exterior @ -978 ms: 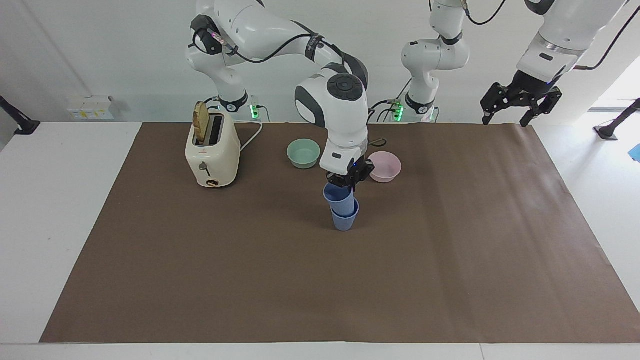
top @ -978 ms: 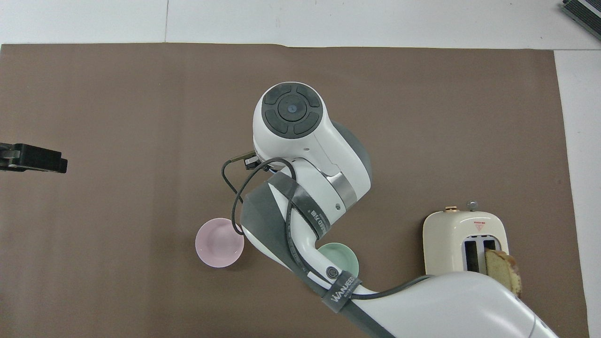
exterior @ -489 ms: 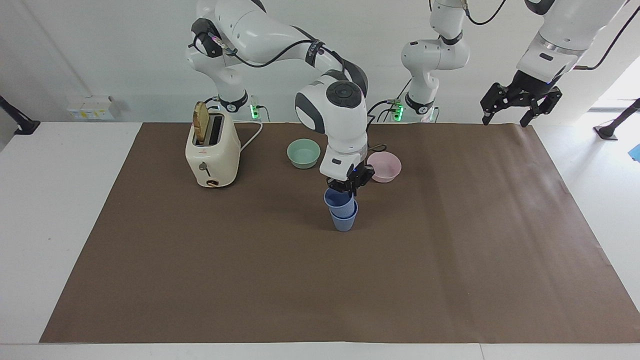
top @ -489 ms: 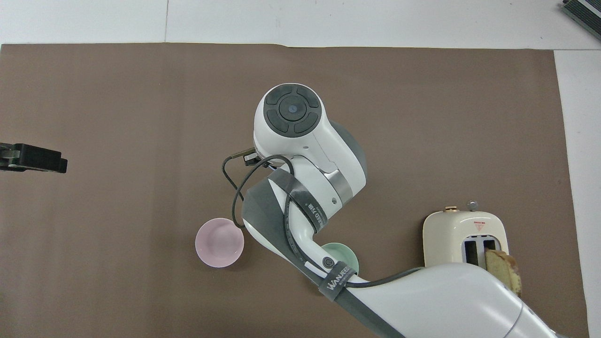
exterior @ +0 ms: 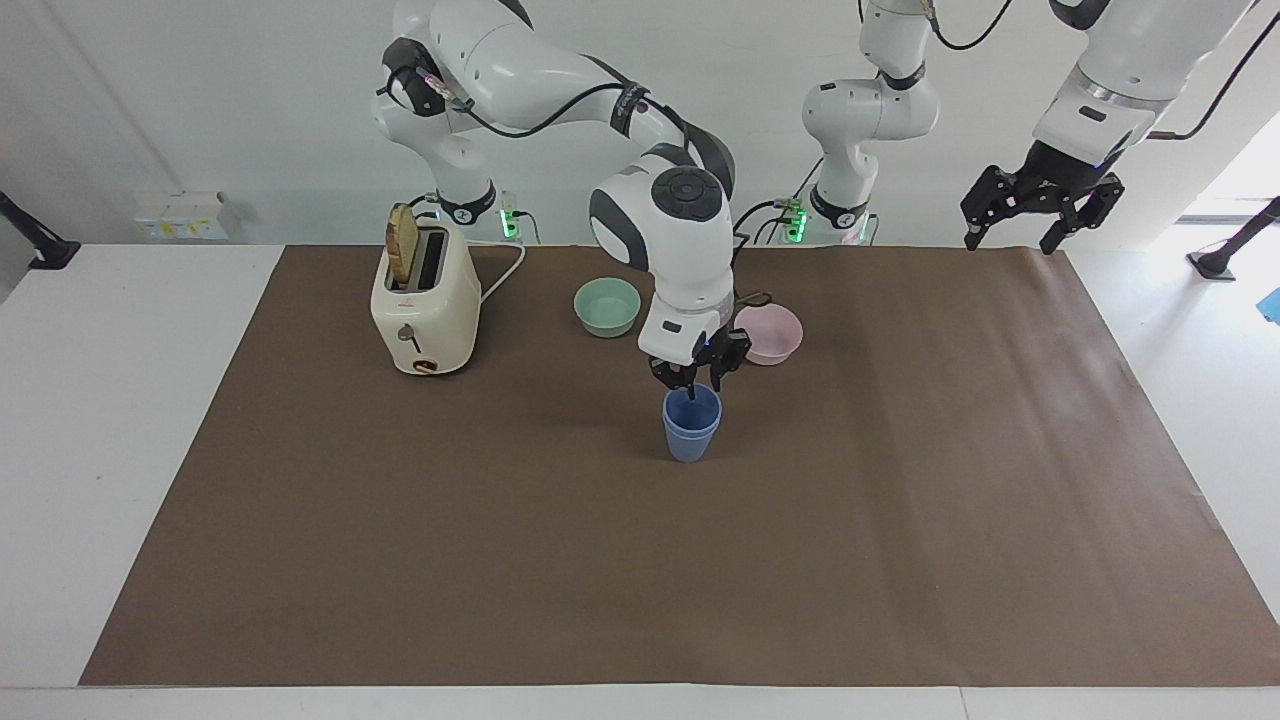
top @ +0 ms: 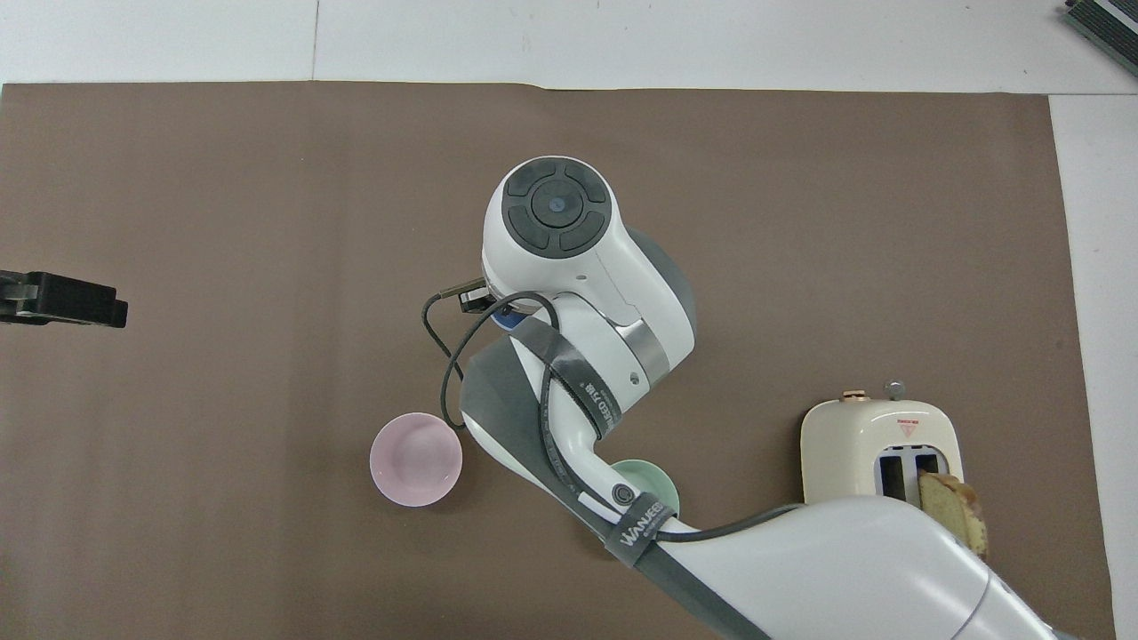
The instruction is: Stack blue cups with both arms
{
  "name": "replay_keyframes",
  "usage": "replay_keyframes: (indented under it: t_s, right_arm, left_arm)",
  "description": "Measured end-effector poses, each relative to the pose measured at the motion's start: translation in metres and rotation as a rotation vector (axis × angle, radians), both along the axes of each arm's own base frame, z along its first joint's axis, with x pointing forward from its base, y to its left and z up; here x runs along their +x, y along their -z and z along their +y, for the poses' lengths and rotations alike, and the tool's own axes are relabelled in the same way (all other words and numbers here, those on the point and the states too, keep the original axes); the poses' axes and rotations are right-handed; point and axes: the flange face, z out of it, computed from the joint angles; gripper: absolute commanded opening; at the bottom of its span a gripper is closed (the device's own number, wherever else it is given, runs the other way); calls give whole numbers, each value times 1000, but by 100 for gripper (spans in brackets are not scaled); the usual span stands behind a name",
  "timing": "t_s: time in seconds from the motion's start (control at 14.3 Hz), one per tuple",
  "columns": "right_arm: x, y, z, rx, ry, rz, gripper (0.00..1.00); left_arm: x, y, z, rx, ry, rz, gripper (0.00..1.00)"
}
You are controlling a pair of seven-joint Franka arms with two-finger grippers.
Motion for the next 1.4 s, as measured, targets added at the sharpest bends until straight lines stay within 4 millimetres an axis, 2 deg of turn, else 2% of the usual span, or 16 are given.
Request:
replay_keyframes:
  t_s: [0.21,0.35,0.42,0.56,0.77,1.05,1.26,1.4]
  right_arm:
    - [3,0,-3,-12,1,-12,100]
    - [14,-7,-20,-25,23,-28,100]
    - [21,-16,-34,-28,44,-33,100]
    - [33,-48,-71,-43,95,-37,100]
    - [40,-94,-125,-65,156,-48,100]
    - [35,-135,-180,-104,202,-35,100]
    - [23,-168,-214,-131,220,-28,100]
    - [18,-182,-236,-146,226,-21,100]
  left_arm:
    - [0,0,0,0,0,0,100]
    - [0,0,0,0,0,0,100]
    - [0,0,0,0,0,0,100]
    - [0,0,0,0,0,0,100]
    - [0,0,0,0,0,0,100]
    - [0,0,0,0,0,0,100]
    - [0,0,0,0,0,0,100]
    - [0,0,0,0,0,0,100]
